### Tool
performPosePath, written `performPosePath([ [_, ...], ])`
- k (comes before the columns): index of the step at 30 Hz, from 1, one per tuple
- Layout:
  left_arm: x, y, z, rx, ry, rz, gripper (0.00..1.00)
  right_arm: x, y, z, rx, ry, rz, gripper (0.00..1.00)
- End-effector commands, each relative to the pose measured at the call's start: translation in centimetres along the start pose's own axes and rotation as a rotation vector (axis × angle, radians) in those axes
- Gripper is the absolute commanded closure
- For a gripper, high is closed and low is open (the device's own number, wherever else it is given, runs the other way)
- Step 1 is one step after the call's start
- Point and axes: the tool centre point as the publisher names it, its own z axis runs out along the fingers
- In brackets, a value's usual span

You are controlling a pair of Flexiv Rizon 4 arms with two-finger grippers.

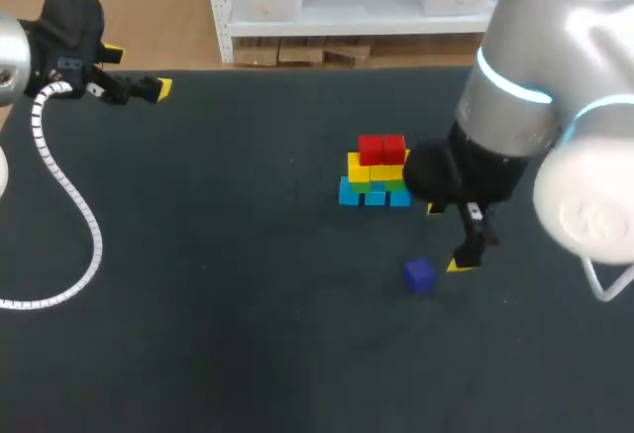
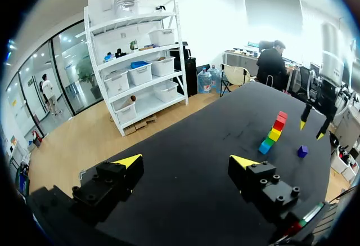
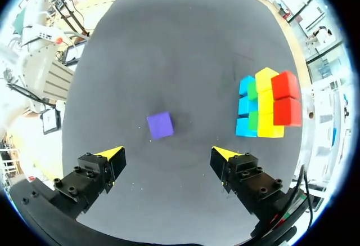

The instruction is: Place the blue cubes, place green cubes on the blue cubes, place the yellow cubes on the green cubes, then place the red cubes on the yellow cubes, and place purple cube on the red cubes.

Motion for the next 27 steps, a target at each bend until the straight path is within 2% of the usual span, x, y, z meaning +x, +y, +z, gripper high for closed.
performPosePath([
  [1,0.2,0.1,-0.1,0.005,-0.009,0.002,0.0,-0.8,0.3,1.0,0.06,0.008,-0.001,0.0],
  [7,0.2,0.1,-0.1,0.005,-0.009,0.002,0.0,-1.4,0.6,2.3,0.075,0.031,-0.013,0.0],
  [23,0.2,0.1,-0.1,0.005,-0.009,0.002,0.0,-2.1,1.2,4.8,0.044,0.077,-0.045,0.0],
  [27,0.2,0.1,-0.1,0.005,-0.009,0.002,0.0,-1.9,1.1,5.2,0.04,0.087,-0.04,0.13],
])
